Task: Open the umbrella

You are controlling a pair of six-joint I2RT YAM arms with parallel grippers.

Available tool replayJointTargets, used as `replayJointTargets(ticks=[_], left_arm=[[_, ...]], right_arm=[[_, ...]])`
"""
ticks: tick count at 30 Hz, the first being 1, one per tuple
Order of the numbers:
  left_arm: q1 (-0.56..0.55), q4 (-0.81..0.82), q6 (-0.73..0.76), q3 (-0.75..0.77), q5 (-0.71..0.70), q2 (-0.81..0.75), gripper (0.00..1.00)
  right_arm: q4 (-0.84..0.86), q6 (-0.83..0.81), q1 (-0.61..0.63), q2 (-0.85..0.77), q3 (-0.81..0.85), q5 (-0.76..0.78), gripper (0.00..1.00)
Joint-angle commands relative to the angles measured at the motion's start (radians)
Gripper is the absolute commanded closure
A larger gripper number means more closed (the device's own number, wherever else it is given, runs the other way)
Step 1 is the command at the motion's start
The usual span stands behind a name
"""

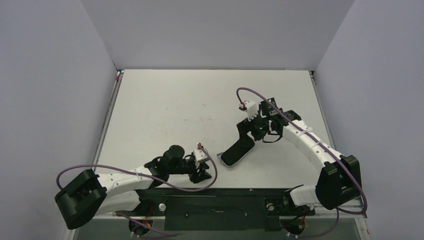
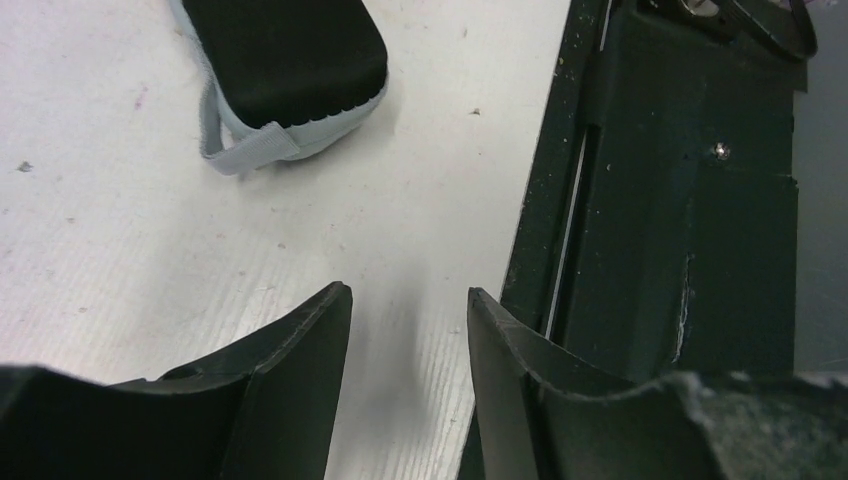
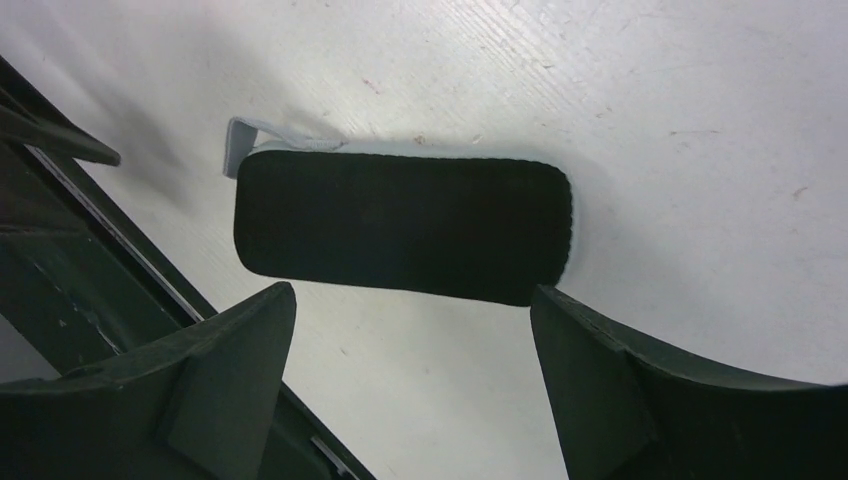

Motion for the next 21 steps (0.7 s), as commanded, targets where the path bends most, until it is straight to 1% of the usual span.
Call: replayJointTargets(ticks=[1, 2, 4, 5, 7, 9, 13, 21], left_arm=[[-0.047, 0.225, 0.02, -0.033, -0.031, 0.057, 0.57], [-0.058, 0.266, 0.003, -0.036, -0.035, 0.083, 0.57], [-0.067, 0.322, -0.024, -0.039, -0.038, 0.13, 0.59], [-0.069, 0.338, -0.03, -0.036, -0.037, 0.145, 0.61], [-0.077, 0.391, -0.037, -0.026, -0.045, 0.195, 0.62], [-0.078, 0.435, -0.045, -0.012, -0.06, 0.246, 0.63], [-0.079, 0.503, -0.049, 0.031, -0.082, 0.366, 0.63], [-0.079, 0.559, -0.002, 0.114, -0.091, 0.497, 0.64]], right_arm=[[0.173, 0.16, 0.089, 0.001, -0.032, 0.04, 0.18], [0.175, 0.162, 0.1, 0.002, -0.04, 0.02, 0.2], [0.183, 0.161, 0.123, 0.008, -0.059, 0.006, 0.28], [0.186, 0.158, 0.133, 0.017, -0.066, 0.005, 0.36], [0.192, 0.134, 0.134, 0.033, -0.091, 0.006, 0.44], [0.183, 0.091, 0.128, 0.053, -0.106, 0.01, 0.49], [0.142, 0.0, 0.11, 0.101, -0.115, 0.016, 0.52], [0.075, -0.132, 0.093, 0.206, -0.078, 0.01, 0.55]])
